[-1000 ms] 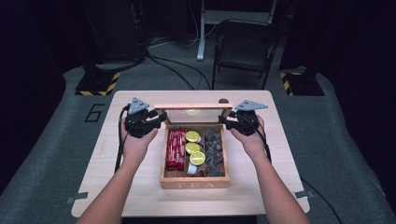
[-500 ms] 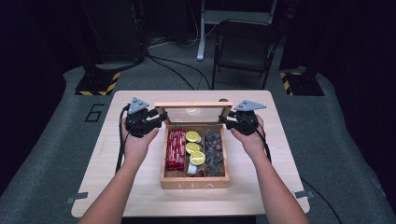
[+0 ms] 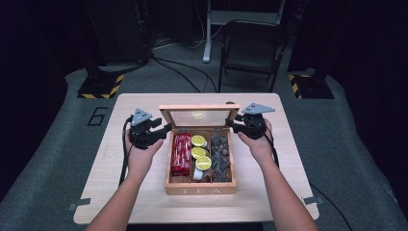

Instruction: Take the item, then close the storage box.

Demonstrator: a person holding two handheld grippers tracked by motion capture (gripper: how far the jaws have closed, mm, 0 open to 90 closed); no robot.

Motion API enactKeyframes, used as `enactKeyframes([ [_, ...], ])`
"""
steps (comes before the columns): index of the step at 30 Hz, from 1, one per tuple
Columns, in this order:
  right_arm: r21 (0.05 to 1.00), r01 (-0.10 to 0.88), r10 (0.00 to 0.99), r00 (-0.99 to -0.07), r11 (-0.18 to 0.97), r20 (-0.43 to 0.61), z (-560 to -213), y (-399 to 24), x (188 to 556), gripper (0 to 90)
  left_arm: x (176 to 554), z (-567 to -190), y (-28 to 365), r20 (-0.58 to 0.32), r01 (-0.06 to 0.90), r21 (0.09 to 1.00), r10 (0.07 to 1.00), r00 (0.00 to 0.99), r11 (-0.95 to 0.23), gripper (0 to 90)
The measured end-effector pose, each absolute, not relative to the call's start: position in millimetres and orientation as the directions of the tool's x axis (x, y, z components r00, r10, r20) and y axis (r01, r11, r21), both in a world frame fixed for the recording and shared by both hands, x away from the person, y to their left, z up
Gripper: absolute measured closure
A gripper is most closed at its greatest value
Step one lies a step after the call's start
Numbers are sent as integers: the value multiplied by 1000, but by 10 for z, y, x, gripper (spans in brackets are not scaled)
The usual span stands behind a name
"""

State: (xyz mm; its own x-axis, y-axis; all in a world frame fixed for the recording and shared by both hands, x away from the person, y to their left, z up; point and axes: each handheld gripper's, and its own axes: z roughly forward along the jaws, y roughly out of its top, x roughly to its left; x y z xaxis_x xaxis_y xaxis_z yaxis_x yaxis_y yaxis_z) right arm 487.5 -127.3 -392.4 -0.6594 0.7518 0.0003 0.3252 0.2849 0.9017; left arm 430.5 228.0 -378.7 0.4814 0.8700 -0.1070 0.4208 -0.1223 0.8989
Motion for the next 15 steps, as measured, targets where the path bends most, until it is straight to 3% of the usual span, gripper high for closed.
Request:
enactKeyframes([
  [15, 904, 322, 753, -658, 279, 2, -3932, -1276, 4878, 592, 4290, -4178, 2106, -168, 501, 859, 865, 474, -107, 506],
])
